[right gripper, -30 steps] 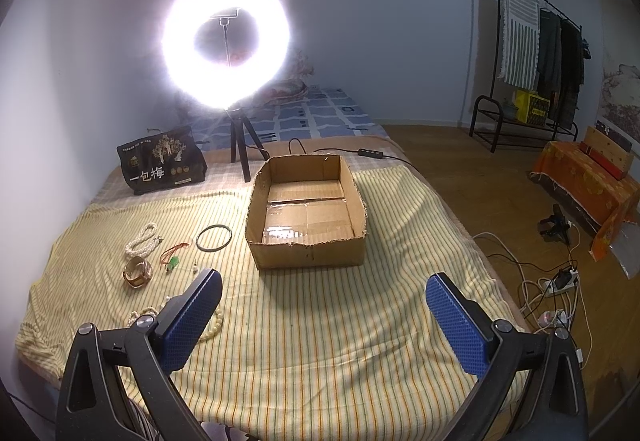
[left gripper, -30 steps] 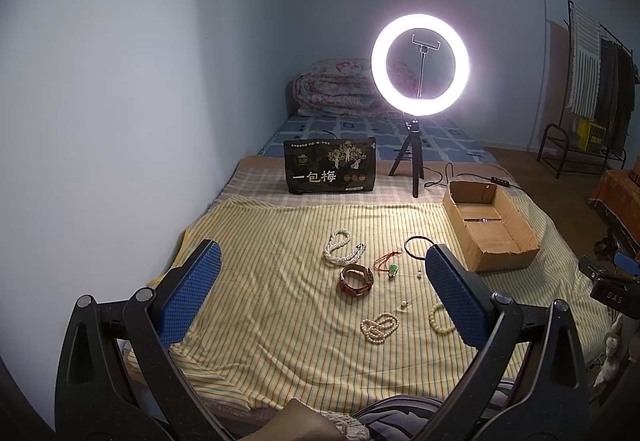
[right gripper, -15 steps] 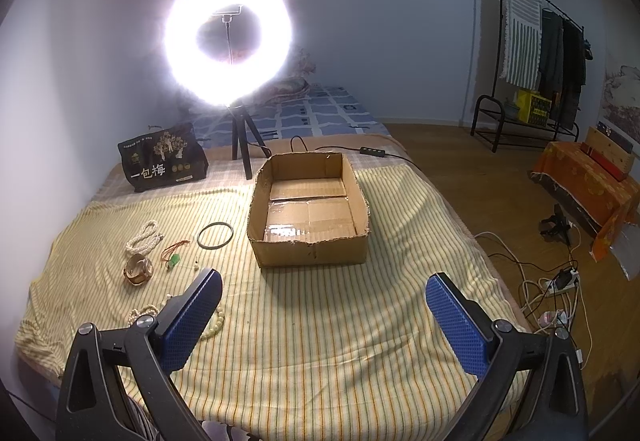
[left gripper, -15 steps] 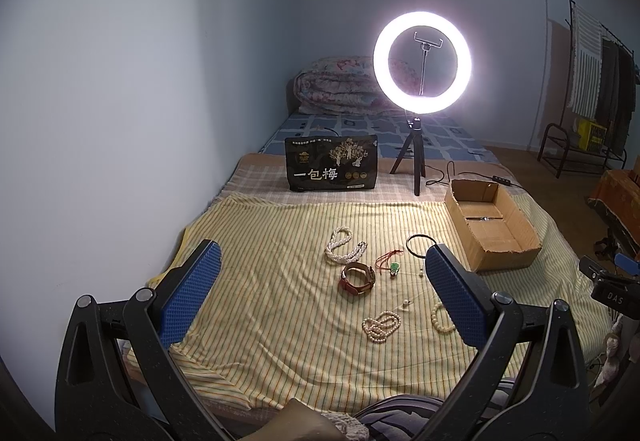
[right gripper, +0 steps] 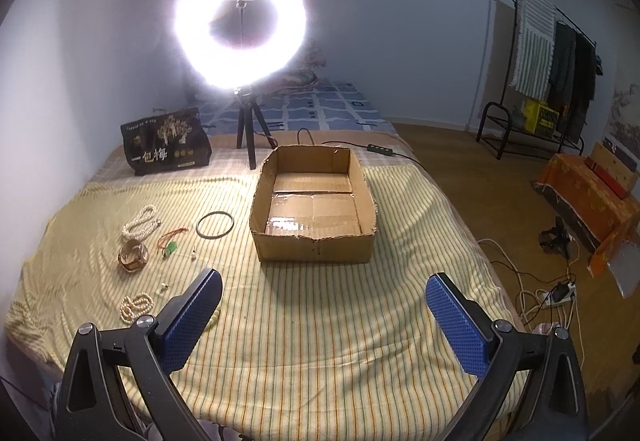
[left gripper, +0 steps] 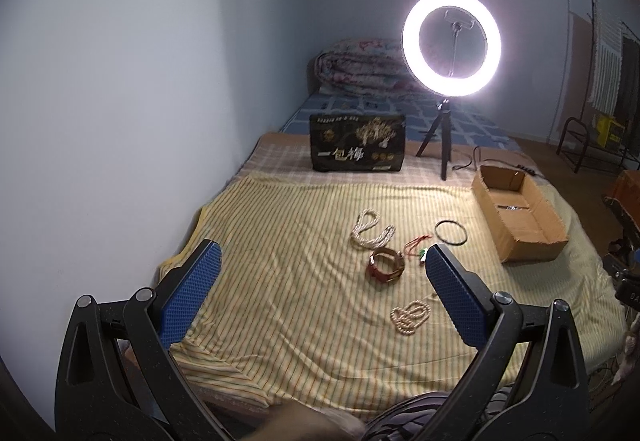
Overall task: Organize jewelry
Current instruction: 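Lower the left tool onto the pearl necklace while the right tool approaches the cream bead bracelet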
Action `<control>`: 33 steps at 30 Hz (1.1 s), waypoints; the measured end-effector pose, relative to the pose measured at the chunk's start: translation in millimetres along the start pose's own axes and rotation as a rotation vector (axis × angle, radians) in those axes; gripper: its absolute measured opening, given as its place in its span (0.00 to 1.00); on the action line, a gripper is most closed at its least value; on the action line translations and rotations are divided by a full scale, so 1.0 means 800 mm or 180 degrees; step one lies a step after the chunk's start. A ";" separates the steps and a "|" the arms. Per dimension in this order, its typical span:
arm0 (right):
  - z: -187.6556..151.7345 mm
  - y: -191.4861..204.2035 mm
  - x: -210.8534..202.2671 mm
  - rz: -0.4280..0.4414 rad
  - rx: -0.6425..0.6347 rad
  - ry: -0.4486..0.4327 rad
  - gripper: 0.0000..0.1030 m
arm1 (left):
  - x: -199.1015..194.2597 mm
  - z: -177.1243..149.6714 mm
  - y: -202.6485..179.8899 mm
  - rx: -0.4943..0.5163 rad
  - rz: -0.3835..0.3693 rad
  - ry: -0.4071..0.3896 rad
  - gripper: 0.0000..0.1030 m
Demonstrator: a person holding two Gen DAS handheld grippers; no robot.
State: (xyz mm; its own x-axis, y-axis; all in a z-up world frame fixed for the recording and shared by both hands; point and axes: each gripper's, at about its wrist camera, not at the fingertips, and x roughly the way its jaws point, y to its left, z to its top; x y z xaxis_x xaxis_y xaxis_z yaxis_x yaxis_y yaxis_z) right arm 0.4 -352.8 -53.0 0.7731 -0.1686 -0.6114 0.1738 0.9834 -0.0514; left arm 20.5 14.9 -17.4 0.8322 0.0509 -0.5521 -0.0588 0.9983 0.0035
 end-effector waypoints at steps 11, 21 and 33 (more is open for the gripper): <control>0.000 0.020 0.046 0.0246 -0.0382 0.0181 1.00 | 0.059 -0.022 0.019 0.0042 -0.0235 0.0413 1.00; -0.008 0.062 0.120 0.0734 -0.0836 0.0744 0.98 | 0.127 -0.051 -0.002 0.0135 -0.0734 0.1020 0.77; -0.020 0.108 0.199 0.1168 -0.0987 0.1418 0.75 | 0.197 -0.088 -0.044 0.0288 -0.1324 0.1565 0.63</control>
State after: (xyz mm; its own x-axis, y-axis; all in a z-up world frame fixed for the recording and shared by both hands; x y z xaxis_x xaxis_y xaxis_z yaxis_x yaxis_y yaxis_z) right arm 128.5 -293.7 -167.6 0.4104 0.1598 -0.8978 -0.2888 0.9566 0.0383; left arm 115.4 -14.6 -163.2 0.4248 -0.3385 -0.8396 0.2786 0.9313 -0.2345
